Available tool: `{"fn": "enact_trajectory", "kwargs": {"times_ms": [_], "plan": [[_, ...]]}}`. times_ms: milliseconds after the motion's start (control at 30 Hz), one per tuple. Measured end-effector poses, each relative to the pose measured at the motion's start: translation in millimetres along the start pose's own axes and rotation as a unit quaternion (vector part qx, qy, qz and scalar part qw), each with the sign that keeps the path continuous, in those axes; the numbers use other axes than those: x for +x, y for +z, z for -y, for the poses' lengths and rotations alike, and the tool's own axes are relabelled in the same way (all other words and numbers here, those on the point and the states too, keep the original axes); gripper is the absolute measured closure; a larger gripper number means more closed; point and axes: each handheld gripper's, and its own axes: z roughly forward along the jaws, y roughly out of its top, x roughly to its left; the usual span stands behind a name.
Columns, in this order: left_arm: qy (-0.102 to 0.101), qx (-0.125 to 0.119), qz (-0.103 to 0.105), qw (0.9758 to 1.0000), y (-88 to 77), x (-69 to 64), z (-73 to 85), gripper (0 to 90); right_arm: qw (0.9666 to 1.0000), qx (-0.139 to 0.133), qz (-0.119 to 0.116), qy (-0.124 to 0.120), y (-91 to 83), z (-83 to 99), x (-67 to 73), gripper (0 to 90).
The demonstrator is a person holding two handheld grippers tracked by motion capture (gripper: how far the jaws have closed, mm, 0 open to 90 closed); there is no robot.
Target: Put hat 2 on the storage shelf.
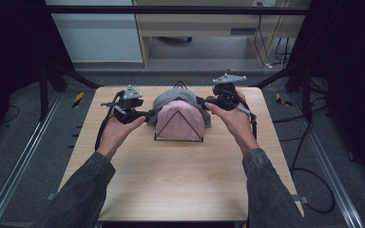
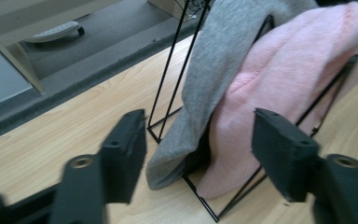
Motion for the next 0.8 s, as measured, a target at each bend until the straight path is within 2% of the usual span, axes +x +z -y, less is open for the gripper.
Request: {"fn": "enact_trajectory", "kwargs": {"times_ms": [67, 167, 233, 300, 500, 800], "plan": [[0.003, 0.003, -0.001, 1.0, -7.0, -3.0, -0.2, 25.5, 1.0, 0.003, 0.001, -0.001, -3.8, -0.8, 1.7, 20.3], [0.005, 0.001, 0.013, 0.9999, -19.0, -9.1, 1.9, 16.8, 1.0, 0.003, 0.003, -0.006, -12.9, -1.8, 4.4, 17.8], [0.014, 0.006, 0.018, 0.9997, -27.9, -13.5, 6.1, 12.6, 1.0, -0.002, 0.003, -0.008, -21.2, -1.6, 6.2, 16.2], [0.014, 0.011, 0.021, 0.9996, -35.7, -16.7, 11.8, 9.3, 0.9999, -0.009, 0.006, -0.012, -31.0, -0.5, 7.1, 15.4], [0.024, 0.02, 0.023, 0.9992, -52.3, -22.0, 30.4, 6.5, 0.9999, -0.006, 0.004, -0.009, -53.9, 10.5, 4.5, 11.6], [0.03, 0.04, 0.029, 0.9983, -59.5, -22.0, 64.6, 4.7, 0.999, 0.024, 0.006, -0.038, -78.0, 40.9, 4.2, 7.8]]}}
